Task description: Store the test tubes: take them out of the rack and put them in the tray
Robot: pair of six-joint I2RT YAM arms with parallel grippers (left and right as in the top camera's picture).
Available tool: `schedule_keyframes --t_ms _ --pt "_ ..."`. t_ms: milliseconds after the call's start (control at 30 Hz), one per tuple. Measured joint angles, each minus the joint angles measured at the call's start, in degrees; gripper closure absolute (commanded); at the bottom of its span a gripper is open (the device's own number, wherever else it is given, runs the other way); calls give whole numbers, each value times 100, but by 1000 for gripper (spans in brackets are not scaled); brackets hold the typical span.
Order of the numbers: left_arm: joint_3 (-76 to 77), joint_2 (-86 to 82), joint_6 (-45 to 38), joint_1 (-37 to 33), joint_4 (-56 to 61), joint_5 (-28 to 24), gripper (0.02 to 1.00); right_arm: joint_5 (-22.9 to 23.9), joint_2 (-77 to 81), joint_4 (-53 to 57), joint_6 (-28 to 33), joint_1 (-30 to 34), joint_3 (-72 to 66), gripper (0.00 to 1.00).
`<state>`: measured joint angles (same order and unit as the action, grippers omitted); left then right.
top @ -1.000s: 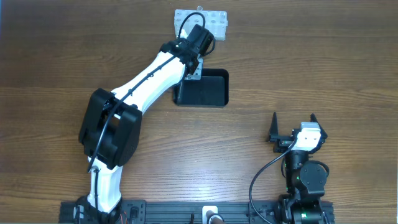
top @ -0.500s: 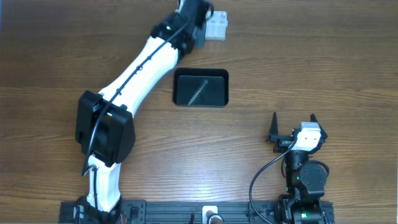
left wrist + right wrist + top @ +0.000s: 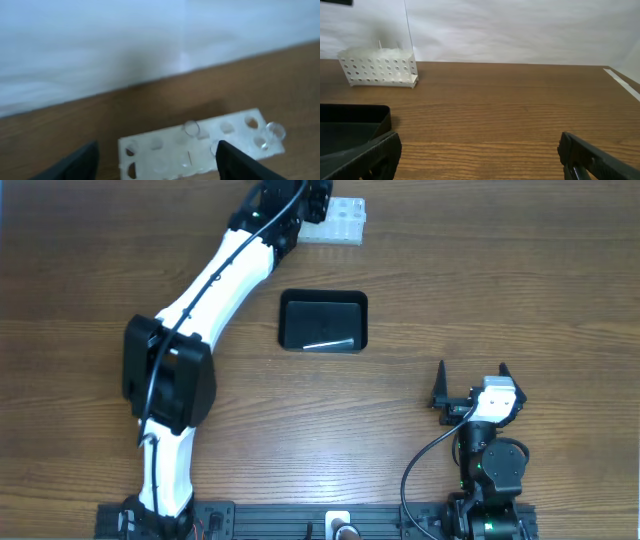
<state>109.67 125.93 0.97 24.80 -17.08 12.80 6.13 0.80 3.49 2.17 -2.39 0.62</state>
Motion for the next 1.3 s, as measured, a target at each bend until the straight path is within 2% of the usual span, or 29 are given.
schedule_keyframes --t_ms 333,1133,1233,1300 --pt "0 514 -402 -251 435 -535 246 0 0 0 -2 0 0 7" --pt "0 861 -448 -321 1008 -949 233 0 0 0 0 0 0 9" --pt "0 861 -448 -323 1178 -964 251 0 0 0 0 0 0 9" --pt "0 861 -448 -321 1266 -964 303 0 0 0 0 0 0 9"
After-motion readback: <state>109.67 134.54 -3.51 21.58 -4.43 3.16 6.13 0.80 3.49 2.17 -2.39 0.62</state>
